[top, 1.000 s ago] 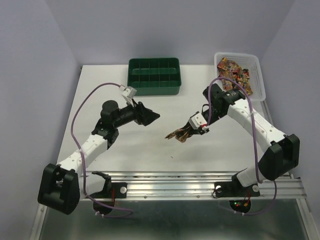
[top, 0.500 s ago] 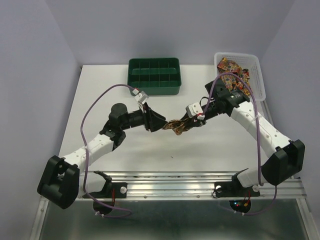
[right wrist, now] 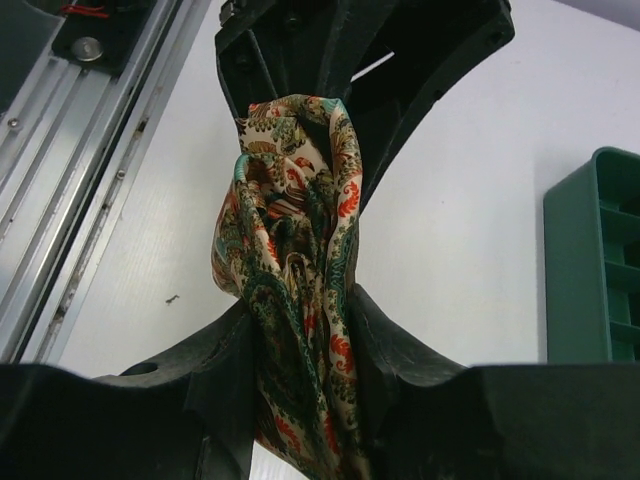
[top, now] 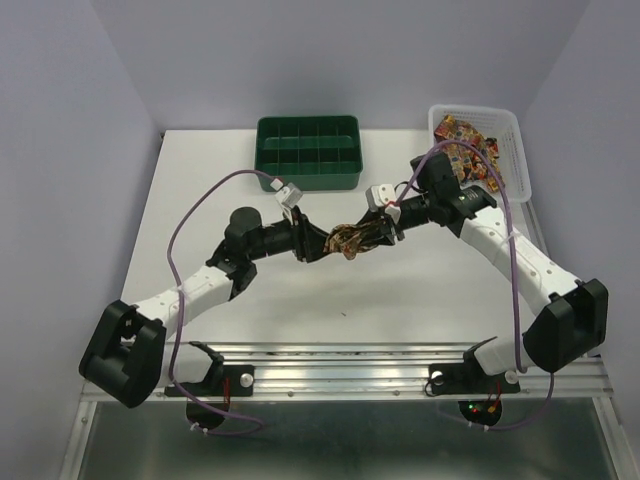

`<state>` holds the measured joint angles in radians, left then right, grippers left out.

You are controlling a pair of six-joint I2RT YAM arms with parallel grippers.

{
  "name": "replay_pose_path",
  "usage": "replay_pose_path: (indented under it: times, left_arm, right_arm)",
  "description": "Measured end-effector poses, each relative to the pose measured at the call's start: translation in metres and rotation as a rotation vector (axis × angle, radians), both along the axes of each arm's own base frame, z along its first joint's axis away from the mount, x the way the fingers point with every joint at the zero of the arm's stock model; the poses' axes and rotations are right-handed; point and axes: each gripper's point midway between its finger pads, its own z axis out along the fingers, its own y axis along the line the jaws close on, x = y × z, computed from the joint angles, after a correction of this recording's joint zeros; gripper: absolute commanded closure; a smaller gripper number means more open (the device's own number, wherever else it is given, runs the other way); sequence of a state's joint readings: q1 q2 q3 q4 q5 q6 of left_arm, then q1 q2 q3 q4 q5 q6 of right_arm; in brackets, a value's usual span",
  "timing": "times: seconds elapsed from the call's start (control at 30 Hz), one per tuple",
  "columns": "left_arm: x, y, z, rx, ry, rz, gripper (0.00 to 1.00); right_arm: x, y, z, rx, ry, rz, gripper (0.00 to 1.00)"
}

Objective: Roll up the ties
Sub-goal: Place the rolled tie into the container

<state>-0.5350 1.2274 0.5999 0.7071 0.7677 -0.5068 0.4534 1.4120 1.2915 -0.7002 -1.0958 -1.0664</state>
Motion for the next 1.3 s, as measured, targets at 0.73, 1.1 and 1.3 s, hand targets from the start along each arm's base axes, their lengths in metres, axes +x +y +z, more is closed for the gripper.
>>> replay_pose_path:
  times: [0.73, 1.1, 1.3]
  left_arm:
    - [0.154, 0.106, -0.077, 0.282, 0.386, 0.812, 0.61]
    - [0.165, 0.133, -0.084, 0.286, 0.415, 0.888, 0.60]
    - [0.167, 0.140, -0.085, 0.293, 0.414, 0.900, 0.61]
  right_arm:
    - [0.271, -0.023, -0.013, 0.255, 0.290, -1.375, 0.99]
    - [0.340, -0.026, -0.047, 0.291, 0.186, -1.831, 0.99]
    - [0.356, -0.016, -0.059, 0.282, 0.128, -1.925, 0.99]
